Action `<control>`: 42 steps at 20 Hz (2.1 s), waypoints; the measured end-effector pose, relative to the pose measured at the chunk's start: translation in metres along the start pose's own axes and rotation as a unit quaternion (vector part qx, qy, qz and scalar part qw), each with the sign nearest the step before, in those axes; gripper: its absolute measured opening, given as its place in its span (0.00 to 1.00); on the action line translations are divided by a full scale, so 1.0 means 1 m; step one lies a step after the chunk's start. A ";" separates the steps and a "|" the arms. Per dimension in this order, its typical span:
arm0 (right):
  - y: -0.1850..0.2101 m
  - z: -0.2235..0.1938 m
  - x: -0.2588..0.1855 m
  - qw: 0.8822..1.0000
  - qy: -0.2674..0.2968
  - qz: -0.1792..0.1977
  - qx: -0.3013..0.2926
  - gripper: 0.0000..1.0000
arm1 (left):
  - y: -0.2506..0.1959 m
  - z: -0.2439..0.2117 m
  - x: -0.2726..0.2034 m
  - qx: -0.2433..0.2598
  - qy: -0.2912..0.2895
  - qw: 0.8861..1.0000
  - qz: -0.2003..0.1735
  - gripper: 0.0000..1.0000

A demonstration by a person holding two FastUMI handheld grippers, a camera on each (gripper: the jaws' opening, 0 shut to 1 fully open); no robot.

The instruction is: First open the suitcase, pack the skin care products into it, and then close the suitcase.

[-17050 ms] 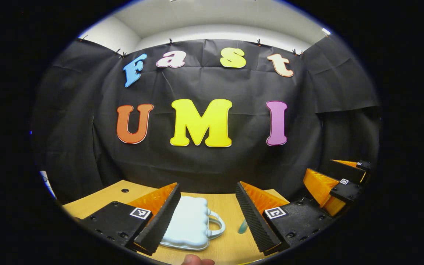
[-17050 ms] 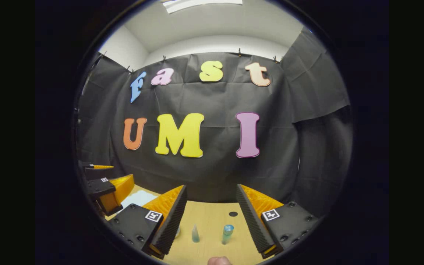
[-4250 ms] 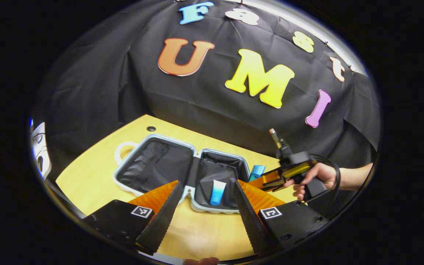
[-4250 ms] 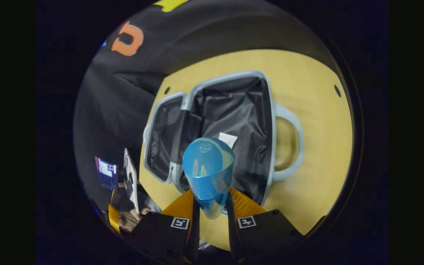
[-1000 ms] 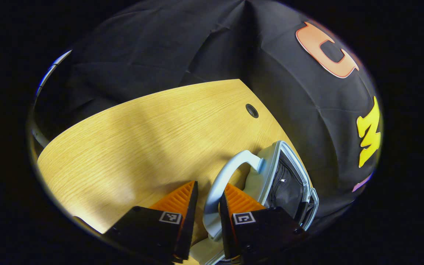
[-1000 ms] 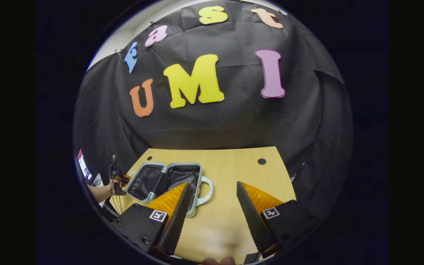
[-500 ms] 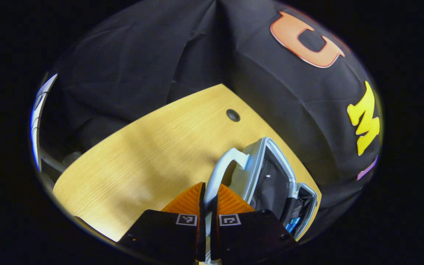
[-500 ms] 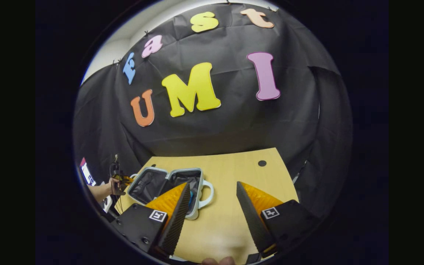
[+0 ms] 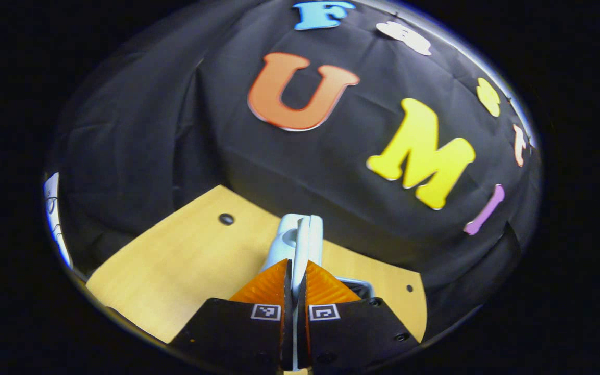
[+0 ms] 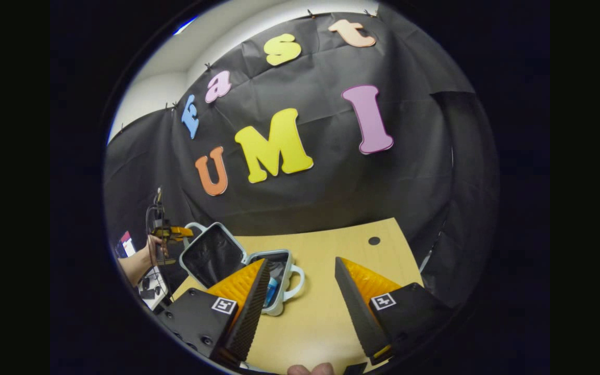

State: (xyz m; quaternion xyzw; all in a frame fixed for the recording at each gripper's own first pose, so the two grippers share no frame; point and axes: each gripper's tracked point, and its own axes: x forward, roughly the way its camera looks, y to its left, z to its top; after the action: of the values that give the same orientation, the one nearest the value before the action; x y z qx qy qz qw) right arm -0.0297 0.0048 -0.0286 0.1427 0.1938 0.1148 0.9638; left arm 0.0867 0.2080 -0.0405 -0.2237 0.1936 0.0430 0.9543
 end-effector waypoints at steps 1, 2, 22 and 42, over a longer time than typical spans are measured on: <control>-0.007 0.000 -0.004 1.000 -0.001 -0.004 0.003 0.75 | -0.027 -0.010 -0.002 0.011 -0.008 1.000 -0.009 0.06; -0.013 0.000 -0.008 1.000 -0.001 -0.008 0.005 0.70 | -0.048 -0.021 -0.003 0.024 -0.018 0.999 -0.013 0.06; -0.124 -0.027 -0.072 0.983 0.031 -0.176 -0.033 0.75 | -0.195 -0.269 0.102 0.248 0.054 0.966 -0.039 0.06; -0.124 -0.020 -0.057 0.985 0.018 -0.165 -0.056 0.75 | -0.208 -0.318 0.101 0.312 0.062 0.947 0.032 0.72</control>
State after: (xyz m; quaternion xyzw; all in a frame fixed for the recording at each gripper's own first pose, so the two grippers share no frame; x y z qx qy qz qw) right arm -0.0681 -0.1220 -0.0664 0.0524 0.2254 -0.0326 0.9723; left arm 0.1035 -0.1200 -0.2569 0.0895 0.2628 -0.0027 0.9607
